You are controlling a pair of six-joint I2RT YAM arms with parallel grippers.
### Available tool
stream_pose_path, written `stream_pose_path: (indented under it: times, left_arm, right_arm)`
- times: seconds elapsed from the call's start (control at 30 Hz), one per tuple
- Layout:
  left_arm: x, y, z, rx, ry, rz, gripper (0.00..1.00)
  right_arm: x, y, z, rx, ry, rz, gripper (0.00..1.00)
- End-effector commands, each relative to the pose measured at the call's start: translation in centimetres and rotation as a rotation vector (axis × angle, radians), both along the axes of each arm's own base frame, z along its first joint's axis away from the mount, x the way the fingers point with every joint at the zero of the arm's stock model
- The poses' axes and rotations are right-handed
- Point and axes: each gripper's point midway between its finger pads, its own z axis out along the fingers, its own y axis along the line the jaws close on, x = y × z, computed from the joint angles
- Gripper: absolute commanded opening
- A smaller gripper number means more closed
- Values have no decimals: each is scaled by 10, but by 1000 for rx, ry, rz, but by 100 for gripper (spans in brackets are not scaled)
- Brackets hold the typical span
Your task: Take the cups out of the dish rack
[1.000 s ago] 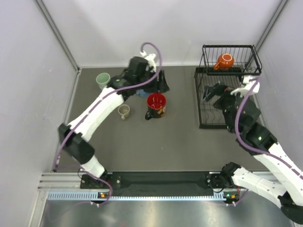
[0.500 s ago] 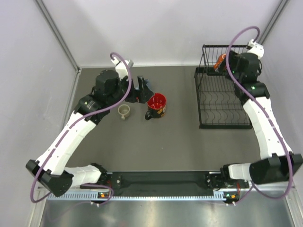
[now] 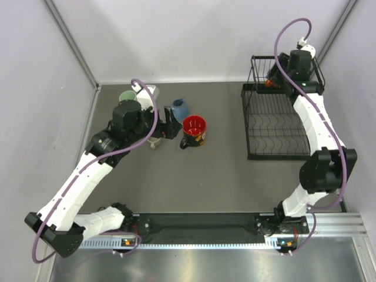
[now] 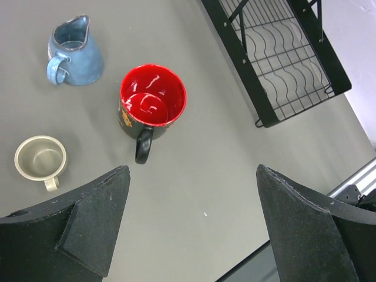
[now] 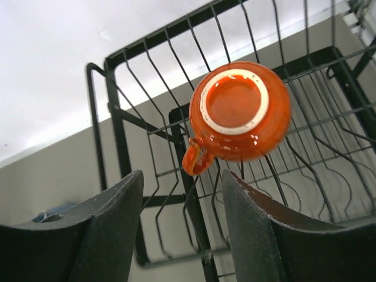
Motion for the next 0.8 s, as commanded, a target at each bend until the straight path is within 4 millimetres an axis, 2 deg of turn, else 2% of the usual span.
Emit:
stream_pose_path:
  times: [0.0, 0.2, 0.23, 0.27, 0.53, 0.63, 0.77]
  left_arm:
    - [0, 4, 17, -15, -81, 7, 93]
    - [-1, 7, 19, -20, -98, 11, 93]
    - [-2, 7, 20, -22, -98, 11, 93]
    - [-2, 7, 20, -23, -98, 10, 93]
    - [0, 7, 21, -21, -101, 19, 93]
    - [1, 7, 21, -22, -102, 19, 94]
    - [1, 7, 23, -23, -108, 20, 93]
  right_arm:
    - [20, 0, 26, 15, -85, 19, 56]
    - [33, -5, 12, 9, -52, 2, 55]
    - [36, -6, 2, 9, -24, 2, 54]
    - [38, -6, 5, 8, -24, 2, 54]
    - [45, -13, -25, -14, 78, -24, 52]
    - [45, -16, -28, -23, 96, -35, 46]
    - [44, -17, -25, -27, 105, -35, 45]
